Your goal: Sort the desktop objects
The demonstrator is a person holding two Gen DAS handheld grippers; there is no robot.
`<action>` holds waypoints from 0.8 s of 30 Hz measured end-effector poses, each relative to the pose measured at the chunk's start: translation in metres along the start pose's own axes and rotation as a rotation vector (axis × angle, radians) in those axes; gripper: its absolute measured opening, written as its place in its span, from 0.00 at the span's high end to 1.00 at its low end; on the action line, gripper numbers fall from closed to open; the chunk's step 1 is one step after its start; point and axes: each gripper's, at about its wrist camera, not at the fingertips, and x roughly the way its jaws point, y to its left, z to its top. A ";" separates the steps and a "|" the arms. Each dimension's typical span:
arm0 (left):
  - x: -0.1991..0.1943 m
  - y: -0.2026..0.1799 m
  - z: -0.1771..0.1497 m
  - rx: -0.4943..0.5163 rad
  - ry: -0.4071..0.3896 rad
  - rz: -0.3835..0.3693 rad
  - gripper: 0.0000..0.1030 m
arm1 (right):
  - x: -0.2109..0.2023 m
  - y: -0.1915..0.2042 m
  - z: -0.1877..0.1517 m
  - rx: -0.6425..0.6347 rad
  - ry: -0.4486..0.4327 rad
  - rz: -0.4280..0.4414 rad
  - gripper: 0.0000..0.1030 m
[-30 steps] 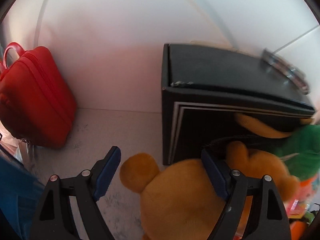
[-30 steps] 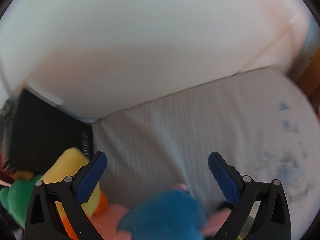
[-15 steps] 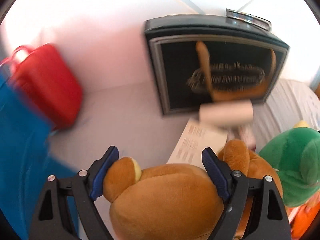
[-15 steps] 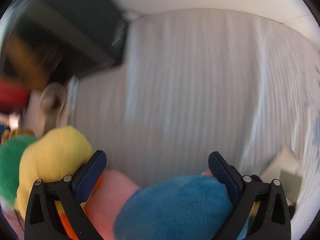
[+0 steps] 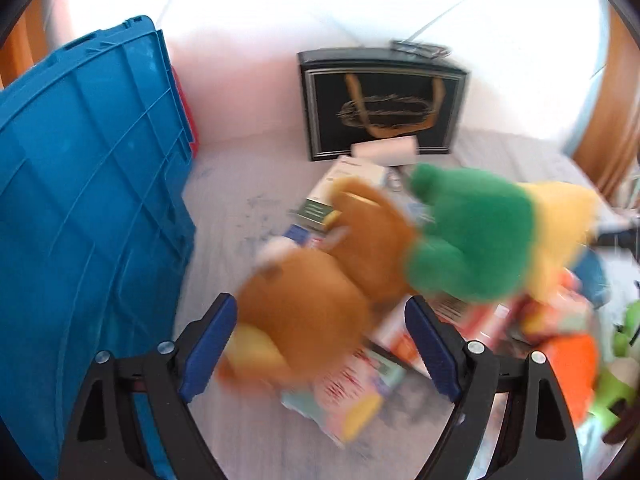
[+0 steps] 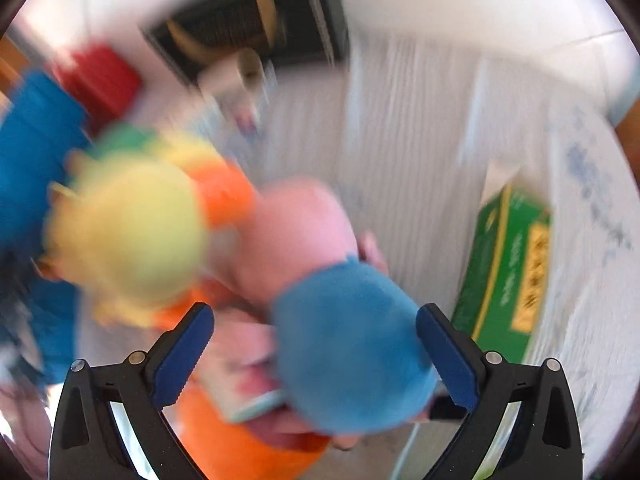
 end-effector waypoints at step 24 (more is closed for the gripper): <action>0.004 -0.064 -0.084 0.041 0.075 -0.074 0.17 | -0.148 -0.066 -0.185 0.388 -0.239 -0.329 0.01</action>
